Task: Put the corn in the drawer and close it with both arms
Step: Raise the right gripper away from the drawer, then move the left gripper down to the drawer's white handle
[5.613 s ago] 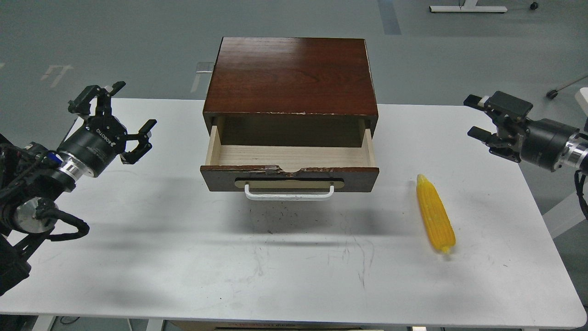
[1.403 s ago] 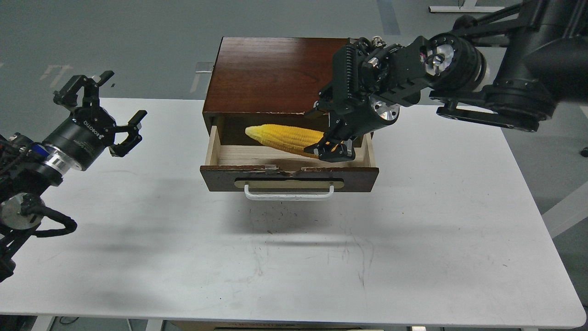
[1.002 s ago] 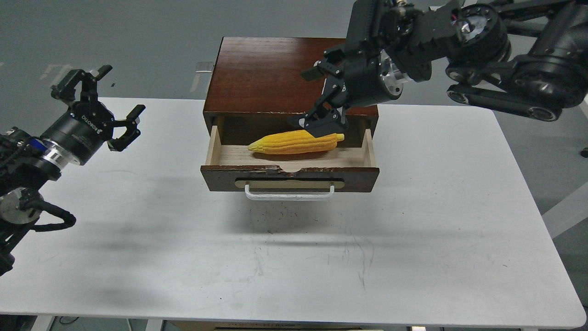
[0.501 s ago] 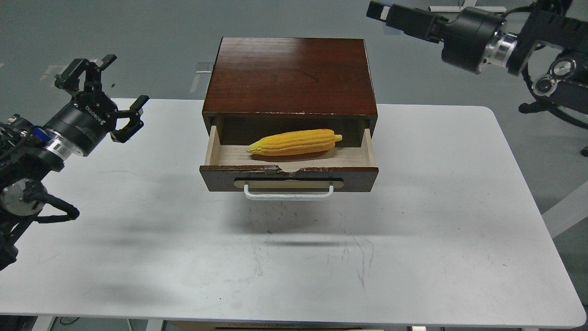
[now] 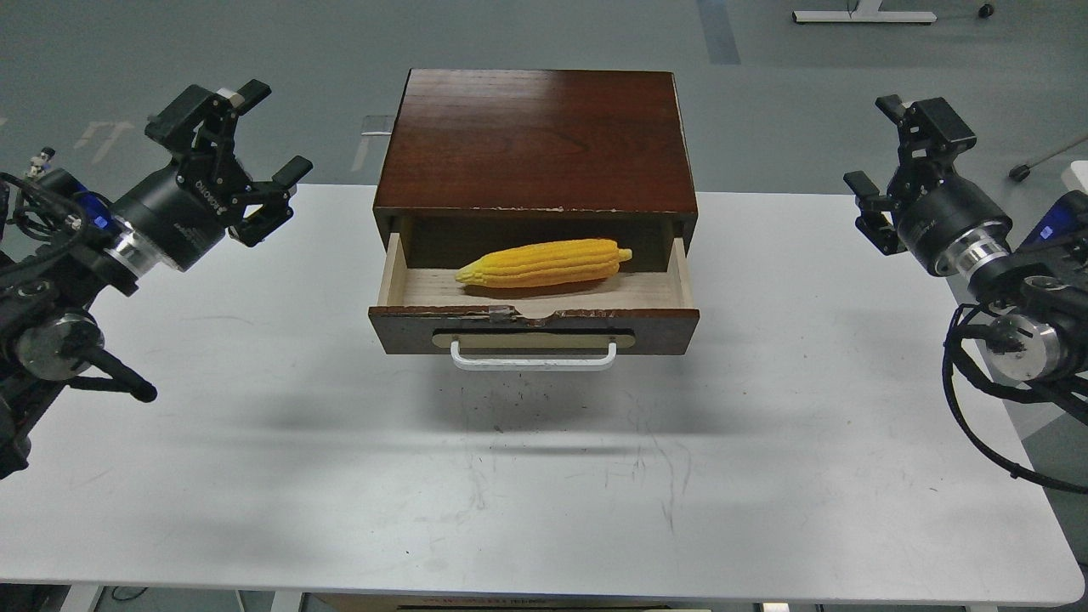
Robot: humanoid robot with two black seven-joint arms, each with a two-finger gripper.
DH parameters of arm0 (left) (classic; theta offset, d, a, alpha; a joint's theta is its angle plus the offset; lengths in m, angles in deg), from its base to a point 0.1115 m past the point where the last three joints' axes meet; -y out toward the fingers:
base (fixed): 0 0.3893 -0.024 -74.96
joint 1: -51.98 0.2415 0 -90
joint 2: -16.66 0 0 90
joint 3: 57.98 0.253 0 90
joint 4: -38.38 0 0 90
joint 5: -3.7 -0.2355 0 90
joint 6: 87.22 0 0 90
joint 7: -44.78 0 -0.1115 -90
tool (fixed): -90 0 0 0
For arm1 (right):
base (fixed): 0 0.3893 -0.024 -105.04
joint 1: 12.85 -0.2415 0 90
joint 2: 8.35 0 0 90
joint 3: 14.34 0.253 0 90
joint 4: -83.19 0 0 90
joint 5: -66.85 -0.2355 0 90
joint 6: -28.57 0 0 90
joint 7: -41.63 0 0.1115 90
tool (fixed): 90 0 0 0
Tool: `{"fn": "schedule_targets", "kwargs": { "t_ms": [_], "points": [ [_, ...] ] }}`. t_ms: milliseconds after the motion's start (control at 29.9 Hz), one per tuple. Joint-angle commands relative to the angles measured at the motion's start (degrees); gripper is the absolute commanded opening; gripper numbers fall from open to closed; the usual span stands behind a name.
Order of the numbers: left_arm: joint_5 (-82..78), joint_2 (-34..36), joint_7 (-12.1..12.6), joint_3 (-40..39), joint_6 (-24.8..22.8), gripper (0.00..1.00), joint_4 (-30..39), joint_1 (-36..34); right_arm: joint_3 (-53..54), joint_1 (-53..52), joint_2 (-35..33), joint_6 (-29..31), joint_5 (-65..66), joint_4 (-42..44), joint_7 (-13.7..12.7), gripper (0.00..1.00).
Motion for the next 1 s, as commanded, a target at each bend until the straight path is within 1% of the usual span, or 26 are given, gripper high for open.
{"fn": "schedule_targets", "kwargs": {
  "t_ms": [0,67,100,167,200,234,267,301,368,401,434,501,568,735,835,969],
  "points": [
    [-6.3,0.3,-0.5,-0.2,0.0,0.91,2.7,-2.0,-1.1,1.9,2.1,-0.1,-0.3,2.0,0.0,1.0],
    [-8.1,0.5,-0.5,-0.3,0.0,0.85,4.8,-3.2,-1.4,2.6,2.2,-0.1,-0.2,2.1,0.0,1.0],
    [-8.8,0.7,-0.5,-0.5,0.0,0.78,6.2,-4.1,-1.5,3.1,2.2,-0.1,-0.1,2.1,0.0,1.0],
    [-9.5,0.7,-0.4,-0.5,0.0,0.69,7.7,-5.2,-1.5,3.3,2.2,-0.1,-0.1,2.1,0.0,1.0],
    [-11.0,0.7,-0.4,-0.5,0.0,0.62,9.4,-6.4,-1.5,3.3,2.1,-0.1,-0.1,2.1,0.0,1.0],
    [-13.7,0.7,-0.4,-0.5,0.0,0.5,11.0,-7.5,-1.6,3.3,2.1,-0.1,0.0,2.2,0.0,1.0],
    [-15.4,0.6,-0.3,-0.5,0.0,0.44,11.9,-7.9,-1.6,3.3,2.1,-0.1,0.1,2.3,0.0,1.0],
    [-19.3,0.4,-0.3,-0.5,0.0,0.35,14.1,-8.4,-1.6,3.3,2.1,0.0,0.1,2.4,0.0,1.0],
    [-23.5,0.1,-0.3,-0.6,0.0,0.27,16.4,-8.7,-1.6,3.4,2.1,-0.1,0.1,2.4,0.0,1.0],
    [-27.5,-0.2,-0.2,-0.6,0.0,0.15,18.8,-8.8,-1.6,3.4,2.1,-0.1,0.1,2.4,0.0,1.0],
    [-31.2,-0.9,-0.1,-0.5,0.0,0.01,21.1,-8.8,-1.6,3.5,2.1,-0.1,0.1,2.4,0.0,1.0],
    [-37.2,-2.0,0.0,-0.3,0.0,0.0,24.7,-8.8,-1.6,4.0,2.1,-0.1,0.1,2.5,0.0,1.0],
    [-40.9,-2.7,0.0,-0.3,0.0,0.0,26.5,-8.8,-1.6,4.2,2.1,-0.1,0.2,2.5,0.0,1.0],
    [-55.9,-5.7,0.0,0.2,0.0,0.0,32.4,-8.1,-1.6,4.9,2.1,-0.1,0.3,2.5,0.0,1.0],
    [-59.2,-6.3,0.0,0.7,0.0,0.0,33.9,-7.7,-1.6,5.0,2.1,-0.1,0.3,2.5,0.0,1.0],
    [-62.6,-6.0,0.1,4.9,0.0,0.0,36.5,-7.0,-1.6,5.0,2.1,-0.1,0.3,2.5,0.0,1.0]
  ]
}}
